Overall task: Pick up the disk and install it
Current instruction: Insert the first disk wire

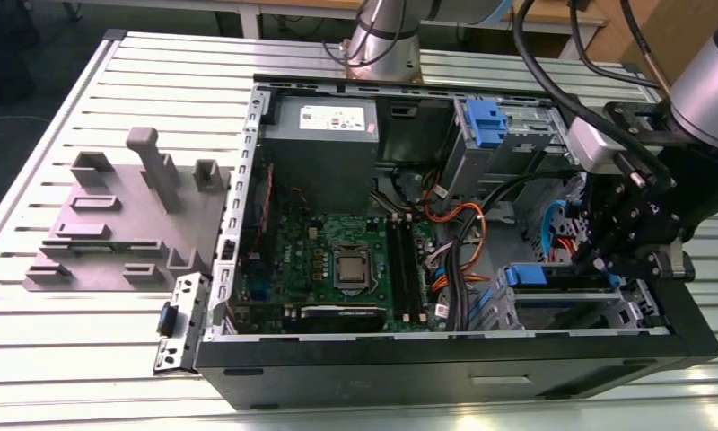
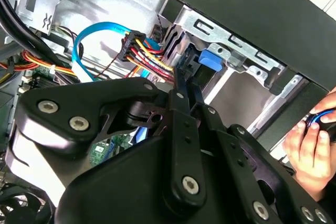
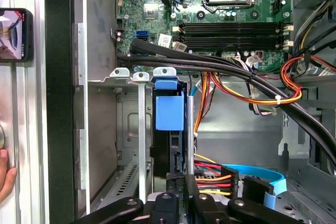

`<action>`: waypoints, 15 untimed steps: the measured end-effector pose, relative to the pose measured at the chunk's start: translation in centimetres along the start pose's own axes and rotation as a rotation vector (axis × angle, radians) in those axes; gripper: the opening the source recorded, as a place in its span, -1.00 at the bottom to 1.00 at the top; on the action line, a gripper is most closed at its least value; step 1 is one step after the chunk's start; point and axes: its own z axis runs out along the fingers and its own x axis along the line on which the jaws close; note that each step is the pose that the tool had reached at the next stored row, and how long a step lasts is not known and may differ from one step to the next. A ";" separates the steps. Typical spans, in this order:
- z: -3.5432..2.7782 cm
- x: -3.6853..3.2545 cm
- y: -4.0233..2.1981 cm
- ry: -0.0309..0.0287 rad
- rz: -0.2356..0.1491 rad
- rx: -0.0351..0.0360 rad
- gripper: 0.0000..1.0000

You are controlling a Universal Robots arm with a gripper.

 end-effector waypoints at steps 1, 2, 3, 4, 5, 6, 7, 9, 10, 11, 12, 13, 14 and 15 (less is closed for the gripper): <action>0.02 0.00 0.00 -0.0003 0.000 0.0000 -0.65; 0.04 0.00 0.00 -0.0006 0.000 0.0000 -0.65; 0.04 0.00 0.00 -0.0007 0.000 0.0000 -0.65; 0.04 0.00 0.00 -0.0007 0.000 0.0000 -0.65; 0.04 0.00 0.00 -0.0008 0.000 0.0000 -0.65; 0.05 -0.01 0.00 -0.0021 0.000 -0.0002 -0.64; 0.00 -0.01 0.00 -0.0026 0.000 -0.0002 -0.64; -0.48 0.02 -0.01 -0.0008 0.000 -0.0001 -0.51; -0.71 0.03 -0.01 -0.0014 0.000 -0.0001 -0.51; -0.99 0.04 -0.02 -0.0012 0.000 -0.0001 -0.51; -1.26 0.05 -0.02 -0.0011 0.000 -0.0003 -0.51; -1.46 0.06 -0.03 -0.0010 0.000 -0.0004 -0.51; -1.54 0.06 -0.03 -0.0013 0.000 -0.0008 -0.51; -1.55 0.06 -0.03 -0.0016 0.000 -0.0010 -0.51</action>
